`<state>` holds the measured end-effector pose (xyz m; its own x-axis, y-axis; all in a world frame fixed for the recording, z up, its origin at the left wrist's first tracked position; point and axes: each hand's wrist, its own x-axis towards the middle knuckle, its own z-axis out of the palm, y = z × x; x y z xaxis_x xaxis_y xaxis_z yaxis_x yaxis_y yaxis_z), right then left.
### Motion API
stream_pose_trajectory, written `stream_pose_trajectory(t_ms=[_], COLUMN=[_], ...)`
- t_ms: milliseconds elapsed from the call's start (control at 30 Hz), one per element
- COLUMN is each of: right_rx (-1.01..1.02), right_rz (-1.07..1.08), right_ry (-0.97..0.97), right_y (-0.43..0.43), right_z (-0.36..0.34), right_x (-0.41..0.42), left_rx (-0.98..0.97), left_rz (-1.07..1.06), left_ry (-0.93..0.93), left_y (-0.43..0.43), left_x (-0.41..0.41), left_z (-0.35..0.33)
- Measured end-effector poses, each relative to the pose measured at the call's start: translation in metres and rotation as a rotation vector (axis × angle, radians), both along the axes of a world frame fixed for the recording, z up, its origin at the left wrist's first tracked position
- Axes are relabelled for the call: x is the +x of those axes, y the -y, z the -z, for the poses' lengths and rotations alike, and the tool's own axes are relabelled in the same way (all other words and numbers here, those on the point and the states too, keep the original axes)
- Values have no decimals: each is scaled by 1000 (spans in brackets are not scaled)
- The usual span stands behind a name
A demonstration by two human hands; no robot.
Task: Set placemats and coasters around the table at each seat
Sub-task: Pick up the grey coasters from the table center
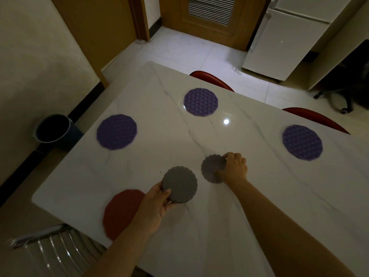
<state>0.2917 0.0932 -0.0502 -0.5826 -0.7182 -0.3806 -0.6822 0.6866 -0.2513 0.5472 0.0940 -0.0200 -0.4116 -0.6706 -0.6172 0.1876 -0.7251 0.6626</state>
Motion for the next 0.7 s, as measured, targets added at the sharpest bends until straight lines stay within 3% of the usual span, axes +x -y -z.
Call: stream_pose_trajectory(t_ms=[67,267,367,433,700], right_rx=[-133,-557,-593,-552,-566], right_rz=[69,462,528,478,425], right_ry=[86,587,837,877,737], right_y=[-9,-40,-51,-54,-67], right_z=[-7,-46,-59,-58,-54], right_x=[2,7,33,54,91], left_rx=[-6,-14,-15,-20,-64], left_rz=[7,-12,4,31,107], left_ry=[-4,-13,-13,-30,-85], left_y=[0,-1,-3,-6,-22], left_x=[2,4,1,0,4], left_z=[-1,-3,-5,-8,-16])
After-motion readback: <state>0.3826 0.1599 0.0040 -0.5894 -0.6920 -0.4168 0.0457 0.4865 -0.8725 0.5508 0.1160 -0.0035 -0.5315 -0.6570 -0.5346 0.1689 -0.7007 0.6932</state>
